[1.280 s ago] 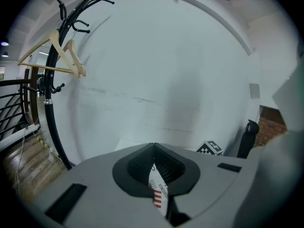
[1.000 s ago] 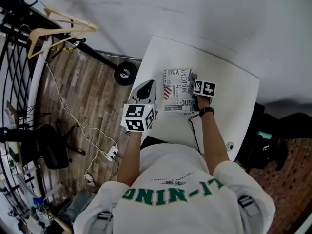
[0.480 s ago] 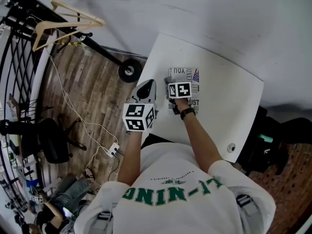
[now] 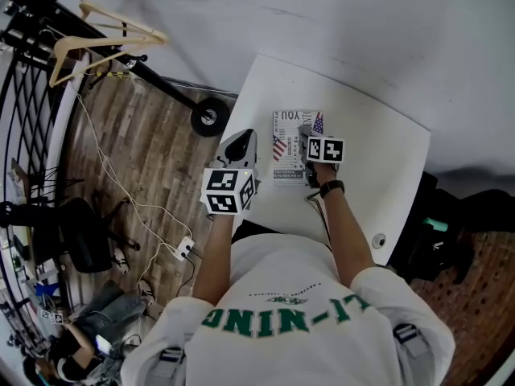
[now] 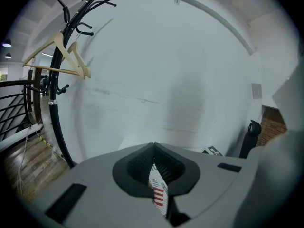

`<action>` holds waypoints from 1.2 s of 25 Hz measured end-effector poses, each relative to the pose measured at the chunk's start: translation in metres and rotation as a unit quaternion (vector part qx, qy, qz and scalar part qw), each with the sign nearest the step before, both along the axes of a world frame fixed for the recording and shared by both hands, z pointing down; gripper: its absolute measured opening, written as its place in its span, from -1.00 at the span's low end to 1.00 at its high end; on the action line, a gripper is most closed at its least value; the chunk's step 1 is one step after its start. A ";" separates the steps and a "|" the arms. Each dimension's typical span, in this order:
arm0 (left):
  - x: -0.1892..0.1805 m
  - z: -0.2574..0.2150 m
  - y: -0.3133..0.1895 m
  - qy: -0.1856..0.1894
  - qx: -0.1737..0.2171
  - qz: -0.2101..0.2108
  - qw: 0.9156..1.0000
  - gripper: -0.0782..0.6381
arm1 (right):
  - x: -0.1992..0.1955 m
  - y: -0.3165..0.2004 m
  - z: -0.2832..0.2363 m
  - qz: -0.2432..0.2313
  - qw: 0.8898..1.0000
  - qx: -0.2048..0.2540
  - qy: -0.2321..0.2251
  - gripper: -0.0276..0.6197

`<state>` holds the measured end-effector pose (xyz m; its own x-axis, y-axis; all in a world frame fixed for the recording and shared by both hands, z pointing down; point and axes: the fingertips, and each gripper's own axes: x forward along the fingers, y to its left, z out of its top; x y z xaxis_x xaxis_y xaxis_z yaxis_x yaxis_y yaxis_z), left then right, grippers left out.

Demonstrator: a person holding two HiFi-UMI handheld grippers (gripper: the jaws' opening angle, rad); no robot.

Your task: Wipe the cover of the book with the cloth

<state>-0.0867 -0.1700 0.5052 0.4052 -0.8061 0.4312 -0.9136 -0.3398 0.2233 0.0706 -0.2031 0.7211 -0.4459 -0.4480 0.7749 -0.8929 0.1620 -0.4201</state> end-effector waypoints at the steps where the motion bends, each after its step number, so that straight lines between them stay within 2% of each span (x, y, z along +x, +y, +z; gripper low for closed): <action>1: 0.003 0.000 0.000 0.001 0.000 0.003 1.000 -0.76 | 0.017 -0.001 -0.001 0.016 1.000 0.000 0.003 -0.80; 3: 0.008 0.000 0.000 0.002 0.000 0.008 1.000 -0.76 | 0.047 -0.002 -0.002 0.037 0.999 0.003 0.018 -0.80; 5: 0.011 0.000 -0.001 0.003 0.000 0.012 1.000 -0.76 | 0.065 -0.002 -0.003 0.035 0.998 0.009 0.044 -0.80; 12: 0.009 0.001 0.002 0.004 0.000 0.008 1.000 -0.76 | 0.071 -0.002 -0.003 0.036 0.996 0.010 0.078 -0.80; 15: 0.002 0.004 0.004 0.003 -0.003 -0.002 1.000 -0.76 | 0.039 0.001 -0.011 0.025 0.998 0.000 0.056 -0.80; 19: -0.005 0.004 0.006 0.002 -0.004 -0.010 1.000 -0.76 | -0.051 0.012 -0.016 -0.053 0.999 0.006 0.006 -0.80; 22: -0.011 0.000 0.008 -0.001 0.000 -0.017 1.000 -0.76 | -0.097 0.020 -0.011 -0.086 0.996 -0.002 -0.017 -0.80; 26: -0.023 -0.003 0.012 -0.004 0.002 -0.029 1.000 -0.76 | -0.110 0.024 -0.001 -0.097 0.995 -0.014 -0.013 -0.80; 30: -0.029 -0.004 0.014 0.000 0.001 -0.036 0.999 -0.76 | -0.094 0.024 0.001 -0.081 0.996 -0.013 -0.020 -0.80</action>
